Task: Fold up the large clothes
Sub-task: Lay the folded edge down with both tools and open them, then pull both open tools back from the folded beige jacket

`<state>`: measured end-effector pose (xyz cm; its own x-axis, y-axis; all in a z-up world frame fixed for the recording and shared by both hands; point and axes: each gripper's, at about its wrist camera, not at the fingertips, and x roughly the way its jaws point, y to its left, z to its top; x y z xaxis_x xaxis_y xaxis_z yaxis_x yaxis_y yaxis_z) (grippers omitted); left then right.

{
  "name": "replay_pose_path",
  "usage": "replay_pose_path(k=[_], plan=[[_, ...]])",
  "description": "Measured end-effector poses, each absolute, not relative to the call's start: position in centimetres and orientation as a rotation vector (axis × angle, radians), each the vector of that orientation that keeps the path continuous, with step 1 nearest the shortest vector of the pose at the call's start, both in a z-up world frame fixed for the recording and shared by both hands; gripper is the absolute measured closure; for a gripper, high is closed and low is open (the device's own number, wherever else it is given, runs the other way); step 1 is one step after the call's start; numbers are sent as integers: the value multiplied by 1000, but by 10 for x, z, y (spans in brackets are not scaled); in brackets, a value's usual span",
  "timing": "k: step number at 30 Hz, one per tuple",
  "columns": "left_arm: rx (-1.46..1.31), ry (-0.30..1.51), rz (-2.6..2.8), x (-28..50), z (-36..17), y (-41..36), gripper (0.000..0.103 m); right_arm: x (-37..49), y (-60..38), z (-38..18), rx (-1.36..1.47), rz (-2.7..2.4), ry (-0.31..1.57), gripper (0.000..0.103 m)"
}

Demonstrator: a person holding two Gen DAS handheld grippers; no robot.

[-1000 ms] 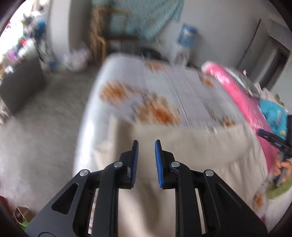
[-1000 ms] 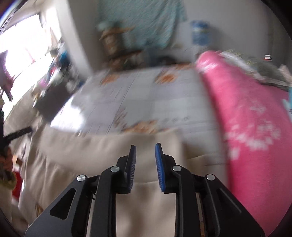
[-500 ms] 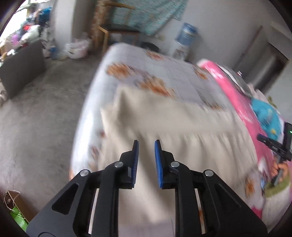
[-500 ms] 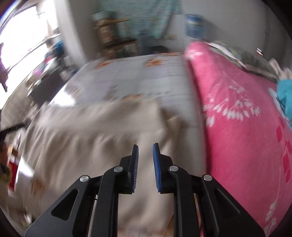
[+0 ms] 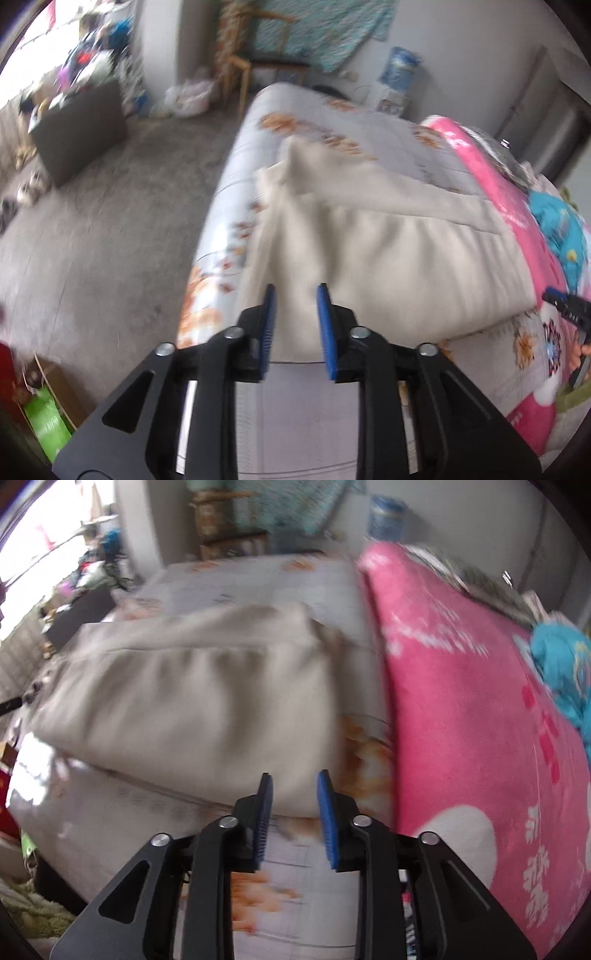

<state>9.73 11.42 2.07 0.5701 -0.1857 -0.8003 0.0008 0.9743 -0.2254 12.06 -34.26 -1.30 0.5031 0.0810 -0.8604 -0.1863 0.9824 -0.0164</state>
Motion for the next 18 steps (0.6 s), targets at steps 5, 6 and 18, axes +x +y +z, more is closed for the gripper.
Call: replay_pose_path(k=[5, 6, 18], plan=[[-73, 1006, -110, 110, 9, 43, 59, 128, -290, -37, -136, 203, 1024, 38], [-54, 1017, -102, 110, 5, 37, 56, 132, -286, -46, -159, 174, 1040, 34], [3, 1071, 68, 112, -17, 16, 35, 145, -223, -27, -153, 224, 961, 33]])
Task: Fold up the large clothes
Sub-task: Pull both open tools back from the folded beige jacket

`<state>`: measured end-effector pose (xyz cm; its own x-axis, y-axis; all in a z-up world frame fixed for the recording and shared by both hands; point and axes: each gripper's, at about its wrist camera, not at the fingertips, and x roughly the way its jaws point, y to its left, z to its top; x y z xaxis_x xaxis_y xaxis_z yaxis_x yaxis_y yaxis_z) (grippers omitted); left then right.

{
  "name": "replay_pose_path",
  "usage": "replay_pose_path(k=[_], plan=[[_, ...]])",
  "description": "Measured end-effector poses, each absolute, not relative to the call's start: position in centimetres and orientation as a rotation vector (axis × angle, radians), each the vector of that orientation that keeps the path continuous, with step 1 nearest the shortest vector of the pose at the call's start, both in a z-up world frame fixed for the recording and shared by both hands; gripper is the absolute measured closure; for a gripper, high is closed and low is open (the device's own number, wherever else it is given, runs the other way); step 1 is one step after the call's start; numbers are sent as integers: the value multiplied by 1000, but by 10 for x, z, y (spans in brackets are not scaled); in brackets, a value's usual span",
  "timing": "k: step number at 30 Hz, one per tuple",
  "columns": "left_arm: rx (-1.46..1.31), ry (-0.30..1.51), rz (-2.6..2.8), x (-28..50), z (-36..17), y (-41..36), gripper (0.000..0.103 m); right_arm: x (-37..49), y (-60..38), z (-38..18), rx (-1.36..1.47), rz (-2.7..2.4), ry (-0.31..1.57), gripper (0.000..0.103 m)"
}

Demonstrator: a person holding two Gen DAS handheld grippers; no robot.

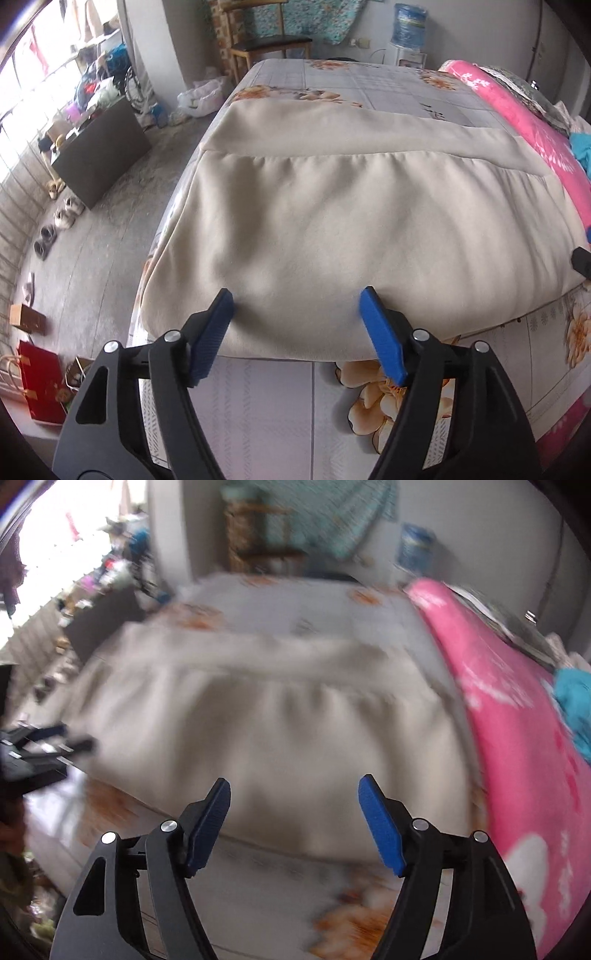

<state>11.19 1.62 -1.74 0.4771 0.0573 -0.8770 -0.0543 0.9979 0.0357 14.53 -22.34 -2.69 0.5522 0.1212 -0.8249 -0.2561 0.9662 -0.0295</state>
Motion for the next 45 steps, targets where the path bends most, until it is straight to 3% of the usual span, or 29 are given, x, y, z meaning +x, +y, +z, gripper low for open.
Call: replay_pose_path(k=[5, 14, 20, 31, 36, 40, 45], plan=[[-18, 1082, 68, 114, -20, 20, 30, 162, -199, -80, -221, 267, 1057, 29], [-34, 1090, 54, 117, -21, 25, 27, 185, -173, -36, -165, 305, 974, 29], [-41, 1095, 47, 118, -22, 26, 26, 215, -157, -82, -168, 298, 1079, 26], [-43, 1037, 32, 110, -14, 26, 24, 164, -247, -18, -4, 80, 975, 26], [-79, 877, -51, 77, 19, 17, 20, 114, -246, 8, -13, 61, 847, 8], [-111, 821, -114, 51, 41, 3, 12, 81, -235, 25, -36, 40, 757, 6], [-117, 800, -130, 28, 59, -11, 10, 50, -229, 41, -62, 15, 688, 6]])
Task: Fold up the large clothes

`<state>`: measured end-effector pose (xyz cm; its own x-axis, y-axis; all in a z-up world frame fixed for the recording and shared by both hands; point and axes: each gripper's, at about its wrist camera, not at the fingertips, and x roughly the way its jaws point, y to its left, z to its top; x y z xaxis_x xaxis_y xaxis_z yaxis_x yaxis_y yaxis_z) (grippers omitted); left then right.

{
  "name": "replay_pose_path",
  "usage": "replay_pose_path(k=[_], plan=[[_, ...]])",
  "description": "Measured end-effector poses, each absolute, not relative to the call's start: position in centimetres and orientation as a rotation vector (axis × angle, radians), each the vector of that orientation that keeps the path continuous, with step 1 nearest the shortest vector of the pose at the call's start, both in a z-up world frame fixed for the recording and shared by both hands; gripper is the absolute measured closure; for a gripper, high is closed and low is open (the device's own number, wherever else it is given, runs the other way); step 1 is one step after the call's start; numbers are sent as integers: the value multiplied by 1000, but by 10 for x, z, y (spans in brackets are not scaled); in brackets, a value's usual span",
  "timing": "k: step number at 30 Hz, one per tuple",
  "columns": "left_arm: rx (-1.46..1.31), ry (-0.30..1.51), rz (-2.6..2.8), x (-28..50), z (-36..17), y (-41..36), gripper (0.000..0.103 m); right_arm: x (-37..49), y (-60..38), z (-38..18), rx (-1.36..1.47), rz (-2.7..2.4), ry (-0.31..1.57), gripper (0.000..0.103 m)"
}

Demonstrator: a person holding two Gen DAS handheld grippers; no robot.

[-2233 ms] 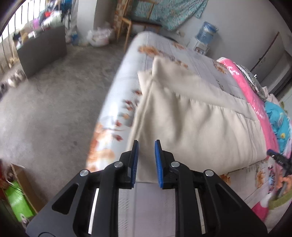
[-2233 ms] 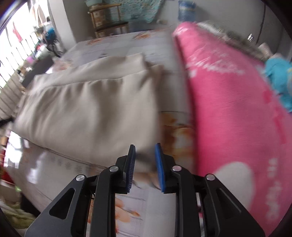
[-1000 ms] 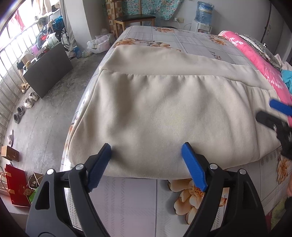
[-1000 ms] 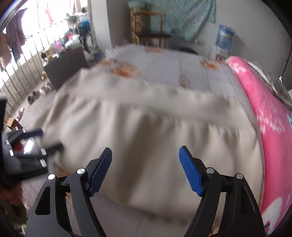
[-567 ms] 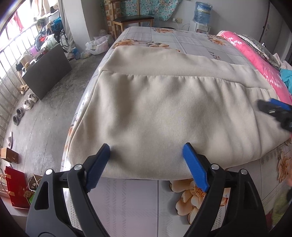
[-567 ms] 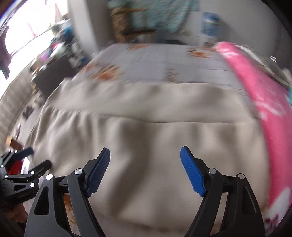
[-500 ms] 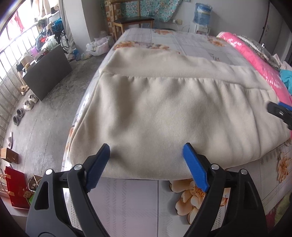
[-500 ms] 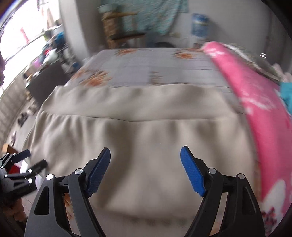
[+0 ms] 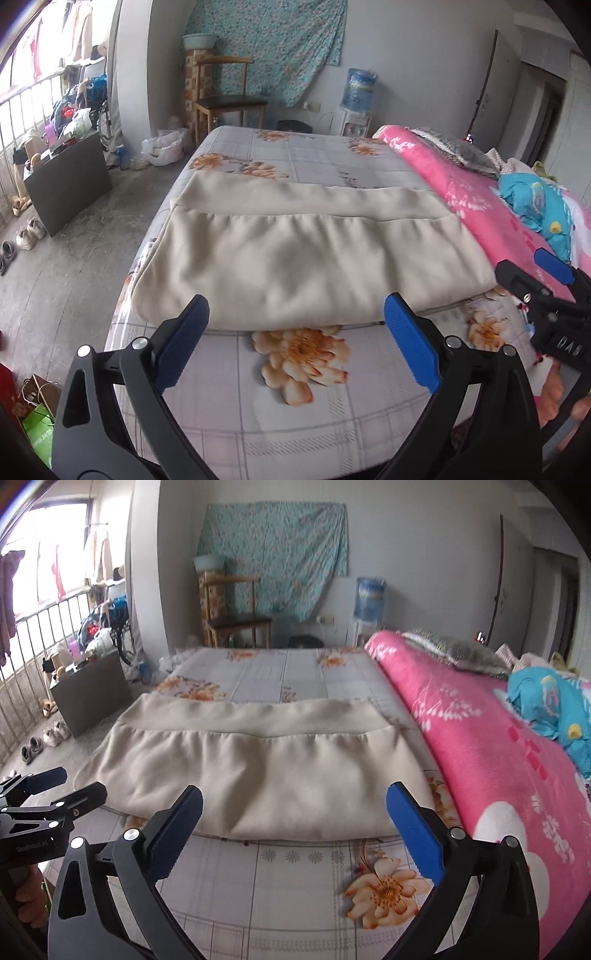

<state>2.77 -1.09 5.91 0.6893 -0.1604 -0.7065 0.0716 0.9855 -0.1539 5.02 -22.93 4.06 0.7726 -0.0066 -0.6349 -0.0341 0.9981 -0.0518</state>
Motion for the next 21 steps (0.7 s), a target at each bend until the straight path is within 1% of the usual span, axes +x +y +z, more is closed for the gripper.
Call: replay_pose_path(k=[12, 17, 21], plan=[[-87, 812, 4, 0, 76, -22, 9, 29, -229, 40, -9, 7, 776, 6], [-36, 879, 40, 8, 71, -23, 9, 33, -226, 36, -4, 2, 809, 6], [-45, 898, 48, 9, 67, -23, 9, 42, -225, 30, -2, -9, 858, 6]])
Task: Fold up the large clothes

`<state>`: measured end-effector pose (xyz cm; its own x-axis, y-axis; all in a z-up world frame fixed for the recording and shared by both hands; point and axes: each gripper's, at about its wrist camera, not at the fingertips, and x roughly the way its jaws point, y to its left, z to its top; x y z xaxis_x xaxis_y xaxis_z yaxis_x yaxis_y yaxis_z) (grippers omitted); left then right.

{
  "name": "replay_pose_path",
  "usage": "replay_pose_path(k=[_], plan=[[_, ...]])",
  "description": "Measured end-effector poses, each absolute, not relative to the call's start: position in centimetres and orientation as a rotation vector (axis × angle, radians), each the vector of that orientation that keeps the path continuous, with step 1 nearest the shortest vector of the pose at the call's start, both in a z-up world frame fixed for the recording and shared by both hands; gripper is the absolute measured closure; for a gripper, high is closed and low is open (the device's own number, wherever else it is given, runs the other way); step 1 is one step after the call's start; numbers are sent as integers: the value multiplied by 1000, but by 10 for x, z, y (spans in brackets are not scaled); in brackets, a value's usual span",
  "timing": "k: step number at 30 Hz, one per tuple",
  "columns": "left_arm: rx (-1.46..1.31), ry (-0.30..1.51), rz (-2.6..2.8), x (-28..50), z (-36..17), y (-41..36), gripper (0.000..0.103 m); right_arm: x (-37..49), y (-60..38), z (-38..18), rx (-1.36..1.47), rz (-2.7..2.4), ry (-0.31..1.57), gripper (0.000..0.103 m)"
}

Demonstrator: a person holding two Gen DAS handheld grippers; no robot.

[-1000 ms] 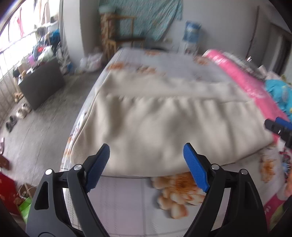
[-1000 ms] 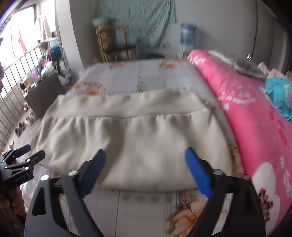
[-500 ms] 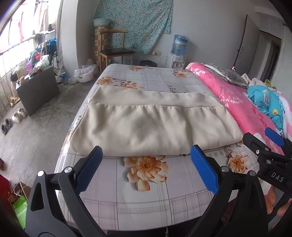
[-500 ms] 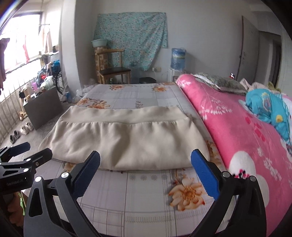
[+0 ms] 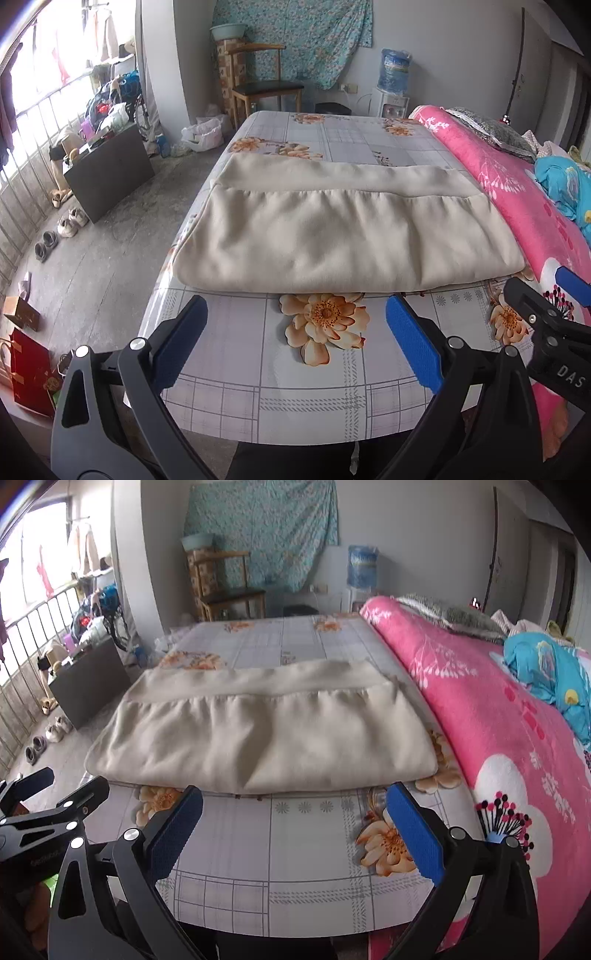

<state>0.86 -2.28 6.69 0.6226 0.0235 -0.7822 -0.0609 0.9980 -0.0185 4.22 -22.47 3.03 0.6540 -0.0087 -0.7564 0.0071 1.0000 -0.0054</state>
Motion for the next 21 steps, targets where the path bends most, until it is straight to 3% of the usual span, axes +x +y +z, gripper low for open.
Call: replay_pose_path(k=[21], plan=[[-49, 981, 75, 30, 49, -28, 9, 58, -228, 16, -27, -33, 909, 6]])
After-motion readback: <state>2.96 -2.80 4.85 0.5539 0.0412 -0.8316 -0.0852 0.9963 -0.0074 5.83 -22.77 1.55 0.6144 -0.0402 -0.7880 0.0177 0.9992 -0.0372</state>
